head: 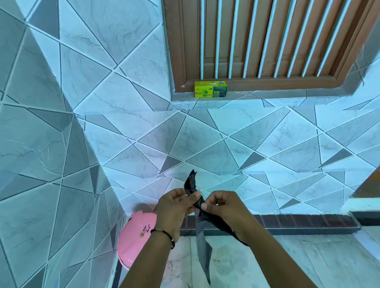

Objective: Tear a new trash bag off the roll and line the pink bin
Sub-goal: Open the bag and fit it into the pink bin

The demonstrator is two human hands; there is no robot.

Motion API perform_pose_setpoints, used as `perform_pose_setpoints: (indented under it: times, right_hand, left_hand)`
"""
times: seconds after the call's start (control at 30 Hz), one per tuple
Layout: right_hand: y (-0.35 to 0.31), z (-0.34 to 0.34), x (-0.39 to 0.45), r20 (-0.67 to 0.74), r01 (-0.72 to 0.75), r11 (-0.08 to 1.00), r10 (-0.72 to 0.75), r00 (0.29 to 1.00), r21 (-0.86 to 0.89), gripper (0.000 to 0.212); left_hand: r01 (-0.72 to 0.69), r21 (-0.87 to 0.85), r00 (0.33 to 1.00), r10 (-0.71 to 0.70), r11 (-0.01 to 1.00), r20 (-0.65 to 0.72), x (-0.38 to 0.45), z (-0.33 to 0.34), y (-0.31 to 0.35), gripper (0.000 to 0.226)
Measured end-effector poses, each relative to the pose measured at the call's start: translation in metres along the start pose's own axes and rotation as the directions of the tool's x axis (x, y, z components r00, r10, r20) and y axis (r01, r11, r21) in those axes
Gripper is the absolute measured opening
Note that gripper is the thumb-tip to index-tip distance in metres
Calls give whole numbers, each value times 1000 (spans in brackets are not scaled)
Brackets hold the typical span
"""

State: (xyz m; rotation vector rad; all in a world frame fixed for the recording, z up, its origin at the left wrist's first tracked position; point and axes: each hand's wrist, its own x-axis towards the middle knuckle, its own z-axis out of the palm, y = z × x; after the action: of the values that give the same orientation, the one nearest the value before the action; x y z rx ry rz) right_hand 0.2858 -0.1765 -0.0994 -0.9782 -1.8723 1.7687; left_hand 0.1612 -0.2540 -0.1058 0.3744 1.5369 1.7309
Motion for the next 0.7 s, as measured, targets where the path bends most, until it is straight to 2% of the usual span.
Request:
perform_pose_setpoints:
  times: [0.13, 0.27, 0.4, 0.5, 0.6, 0.7]
  right_hand:
    - [-2, 0, 0, -22, -22, 994, 24, 999, 107, 25]
    - [-2, -5, 2, -103, -31, 992, 44, 994, 122, 24]
    - [-2, -3, 2, -24, 21, 998, -19, 1000, 60, 14]
    - [-2, 4, 1, 44, 55, 995, -52, 998, -87, 14]
    - [-3, -4, 4, -53, 0, 1000, -2, 999, -23, 21]
    - [-3, -20, 6, -180, -81, 993, 95, 979, 84, 22]
  left_hand:
    - [12, 31, 999, -13, 999, 31, 3, -1, -3, 14]
    - [11, 22, 1000, -12, 1000, 19, 6, -5, -3, 28]
    - [-28, 62, 998, 24, 998, 61, 8, -3, -4, 37]
    - [-35, 28, 988, 30, 999, 150, 2, 2, -7, 36]
    - [-38, 25, 989, 34, 999, 141, 3, -1, -8, 34]
    - [-97, 169, 994, 85, 981, 75, 8, -12, -10, 37]
